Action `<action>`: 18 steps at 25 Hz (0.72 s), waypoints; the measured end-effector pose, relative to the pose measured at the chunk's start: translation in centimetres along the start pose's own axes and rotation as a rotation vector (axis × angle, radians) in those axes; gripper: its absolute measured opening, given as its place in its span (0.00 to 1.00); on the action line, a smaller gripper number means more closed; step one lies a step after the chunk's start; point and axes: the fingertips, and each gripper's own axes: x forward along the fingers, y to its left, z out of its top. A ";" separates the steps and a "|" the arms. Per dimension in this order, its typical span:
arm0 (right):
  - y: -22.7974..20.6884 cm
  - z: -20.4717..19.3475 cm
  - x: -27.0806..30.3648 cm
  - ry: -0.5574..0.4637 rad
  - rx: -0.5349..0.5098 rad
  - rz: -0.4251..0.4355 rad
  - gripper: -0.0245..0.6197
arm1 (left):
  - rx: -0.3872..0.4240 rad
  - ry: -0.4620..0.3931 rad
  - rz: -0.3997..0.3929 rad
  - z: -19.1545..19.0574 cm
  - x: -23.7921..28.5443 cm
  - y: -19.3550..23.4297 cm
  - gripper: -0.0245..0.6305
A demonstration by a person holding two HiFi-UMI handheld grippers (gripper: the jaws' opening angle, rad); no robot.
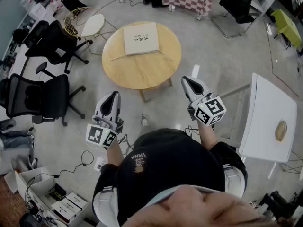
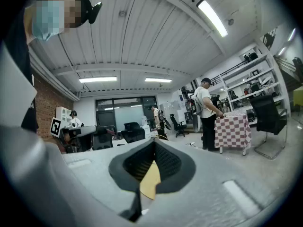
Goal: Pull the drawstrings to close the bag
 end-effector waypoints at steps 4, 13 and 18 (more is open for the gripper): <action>0.1 -0.3 -0.6 0.004 0.007 0.002 0.03 | -0.008 -0.031 -0.090 0.6 -0.3 -1.6 0.04; -0.1 -0.4 -1.8 -0.003 0.054 0.077 0.03 | 0.276 0.171 -0.136 0.0 1.0 -5.2 0.04; -0.1 -0.2 -1.1 -0.038 0.104 0.095 0.04 | 0.117 0.048 -0.162 0.6 1.1 -4.7 0.04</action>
